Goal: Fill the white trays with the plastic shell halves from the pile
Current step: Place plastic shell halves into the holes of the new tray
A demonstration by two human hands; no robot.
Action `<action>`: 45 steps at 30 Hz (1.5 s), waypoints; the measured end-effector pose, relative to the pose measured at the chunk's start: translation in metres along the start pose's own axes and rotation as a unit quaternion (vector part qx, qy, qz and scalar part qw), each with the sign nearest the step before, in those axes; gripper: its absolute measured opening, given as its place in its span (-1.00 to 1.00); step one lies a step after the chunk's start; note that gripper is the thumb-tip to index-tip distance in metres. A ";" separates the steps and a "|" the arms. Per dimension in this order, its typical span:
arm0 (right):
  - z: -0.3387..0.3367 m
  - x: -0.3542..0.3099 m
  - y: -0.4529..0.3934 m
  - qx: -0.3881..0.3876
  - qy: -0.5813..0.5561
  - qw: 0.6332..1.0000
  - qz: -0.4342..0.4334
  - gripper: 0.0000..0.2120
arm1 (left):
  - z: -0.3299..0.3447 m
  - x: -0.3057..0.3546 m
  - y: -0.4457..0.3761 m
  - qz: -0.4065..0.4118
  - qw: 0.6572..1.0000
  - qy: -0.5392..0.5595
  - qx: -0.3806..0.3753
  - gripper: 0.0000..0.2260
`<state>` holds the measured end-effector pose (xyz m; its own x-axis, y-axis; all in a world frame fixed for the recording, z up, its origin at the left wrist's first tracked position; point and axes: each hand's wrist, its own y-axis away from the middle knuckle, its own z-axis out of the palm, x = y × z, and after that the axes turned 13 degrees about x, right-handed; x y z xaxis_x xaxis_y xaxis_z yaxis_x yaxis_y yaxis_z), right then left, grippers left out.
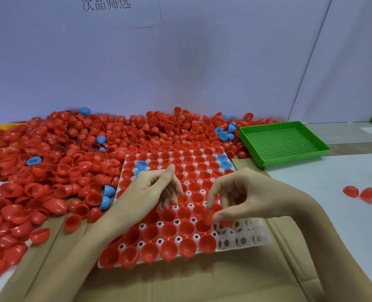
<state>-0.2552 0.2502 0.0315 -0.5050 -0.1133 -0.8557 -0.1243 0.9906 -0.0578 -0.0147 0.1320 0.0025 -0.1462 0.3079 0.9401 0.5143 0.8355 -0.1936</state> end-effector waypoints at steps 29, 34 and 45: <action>0.003 0.004 0.000 0.041 0.059 0.997 0.001 -0.89 | -0.008 -0.001 -0.003 0.005 1.000 -0.005 0.021 -0.49; 0.002 0.009 -0.002 0.002 0.100 0.995 -0.012 -0.78 | -0.007 -0.002 -0.003 0.002 1.000 -0.007 0.019 -0.49; 0.000 0.008 -0.001 0.100 0.069 0.993 0.000 -0.87 | -0.007 -0.002 -0.004 0.009 1.000 -0.015 0.022 -0.50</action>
<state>-0.2587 0.2484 0.0246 -0.6181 -0.1101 -0.7783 0.0406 0.9844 -0.1715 -0.0100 0.1250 0.0035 -0.1638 0.3360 0.9275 0.4792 0.8489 -0.2229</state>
